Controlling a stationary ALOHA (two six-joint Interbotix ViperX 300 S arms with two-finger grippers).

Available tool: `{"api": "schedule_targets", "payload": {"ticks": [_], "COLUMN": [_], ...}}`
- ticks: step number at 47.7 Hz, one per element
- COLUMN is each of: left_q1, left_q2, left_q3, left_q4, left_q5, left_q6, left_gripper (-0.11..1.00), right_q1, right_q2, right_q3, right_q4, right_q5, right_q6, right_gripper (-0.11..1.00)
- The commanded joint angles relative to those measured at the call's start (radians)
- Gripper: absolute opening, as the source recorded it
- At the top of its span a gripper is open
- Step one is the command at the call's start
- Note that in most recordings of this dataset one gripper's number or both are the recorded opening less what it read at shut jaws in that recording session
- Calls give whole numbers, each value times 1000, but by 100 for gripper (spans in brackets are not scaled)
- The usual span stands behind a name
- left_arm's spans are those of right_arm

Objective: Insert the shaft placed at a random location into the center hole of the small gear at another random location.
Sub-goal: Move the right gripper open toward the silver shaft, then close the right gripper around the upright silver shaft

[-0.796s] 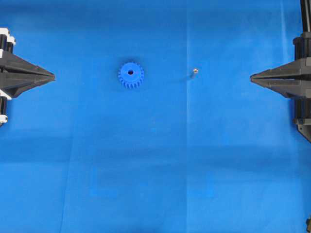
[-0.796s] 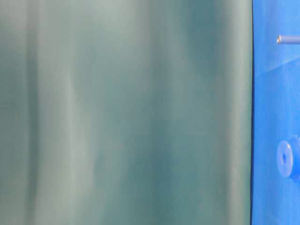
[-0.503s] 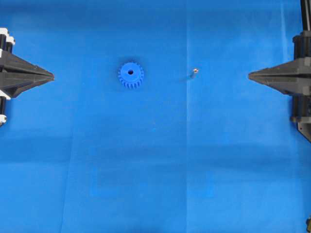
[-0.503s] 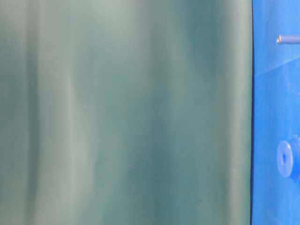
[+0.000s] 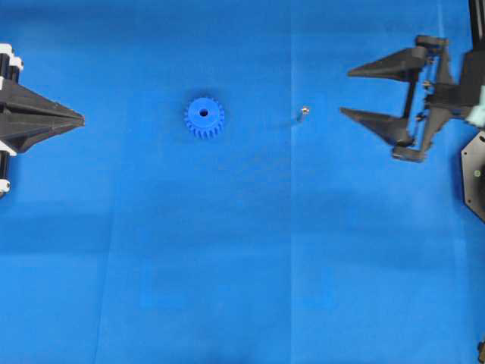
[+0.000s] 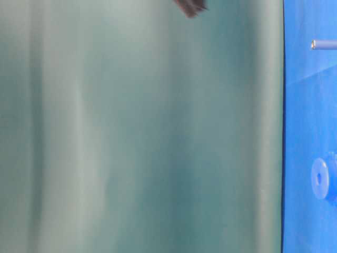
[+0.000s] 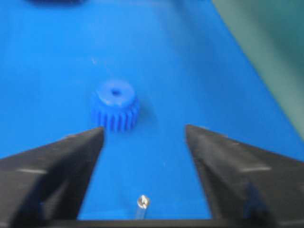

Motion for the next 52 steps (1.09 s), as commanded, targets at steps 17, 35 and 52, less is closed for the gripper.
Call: {"api": "schedule_targets", "payload": {"ticks": [17, 35, 52], "left_q1": [2, 9, 21], "left_q2": [2, -20, -26], "left_q3": [-2, 18, 31], "left_q4": [3, 3, 3], "left_q5": [-5, 3, 21], "left_q6": [12, 12, 2], "left_gripper": [0, 0, 0], "right_q1": [-9, 14, 17], "right_q2": [446, 655, 673], "right_q3": [-44, -81, -100], "right_q4": [67, 66, 71], "right_q5": [-281, -394, -402], "right_q6": [26, 117, 117], "right_gripper": [69, 69, 60]}}
